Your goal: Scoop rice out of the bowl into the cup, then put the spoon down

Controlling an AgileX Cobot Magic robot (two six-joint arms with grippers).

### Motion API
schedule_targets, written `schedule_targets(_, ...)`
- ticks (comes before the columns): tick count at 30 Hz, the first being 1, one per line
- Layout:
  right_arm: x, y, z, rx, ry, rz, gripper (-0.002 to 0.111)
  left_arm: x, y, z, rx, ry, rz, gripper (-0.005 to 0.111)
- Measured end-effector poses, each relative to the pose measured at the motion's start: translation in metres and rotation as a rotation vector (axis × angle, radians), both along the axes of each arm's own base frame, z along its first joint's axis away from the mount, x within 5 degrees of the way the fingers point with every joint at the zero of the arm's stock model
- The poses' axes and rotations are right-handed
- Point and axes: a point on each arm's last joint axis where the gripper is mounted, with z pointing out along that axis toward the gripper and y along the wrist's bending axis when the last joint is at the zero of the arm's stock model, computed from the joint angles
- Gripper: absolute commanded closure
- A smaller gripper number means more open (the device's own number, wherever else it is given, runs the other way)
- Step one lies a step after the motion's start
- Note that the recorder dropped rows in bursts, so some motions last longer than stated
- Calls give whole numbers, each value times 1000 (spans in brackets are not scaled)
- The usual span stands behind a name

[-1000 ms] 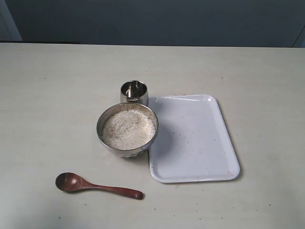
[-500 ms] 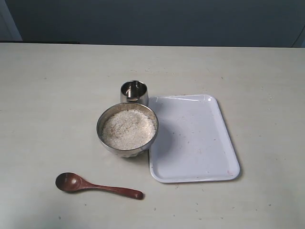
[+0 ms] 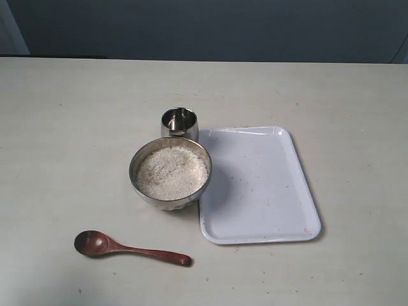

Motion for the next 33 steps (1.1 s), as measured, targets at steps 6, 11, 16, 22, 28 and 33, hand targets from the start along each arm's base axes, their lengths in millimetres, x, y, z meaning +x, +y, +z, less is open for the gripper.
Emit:
schedule_targets(6, -9, 18, 48, -553, 102, -138, 109, 0, 0, 0, 0, 0, 0, 106)
schedule_targets(11, -8, 25, 110, -999, 356, -249, 109, 0, 0, 0, 0, 0, 0, 106)
schedule_targets(16, 13, 23, 169, -1275, 655, -213, 109, 0, 0, 0, 0, 0, 0, 106)
schedule_targets(22, 60, 57, 200, -1559, 638, 243, 109, 0, 0, 0, 0, 0, 0, 106)
schedule_targets(28, 110, 110, 170, -1811, 620, 756, 109, 0, 0, 0, 0, 0, 0, 106)
schedule_targets(33, 131, 173, 116, -2111, 715, 1056, 109, 0, 0, 0, 0, 0, 0, 106)
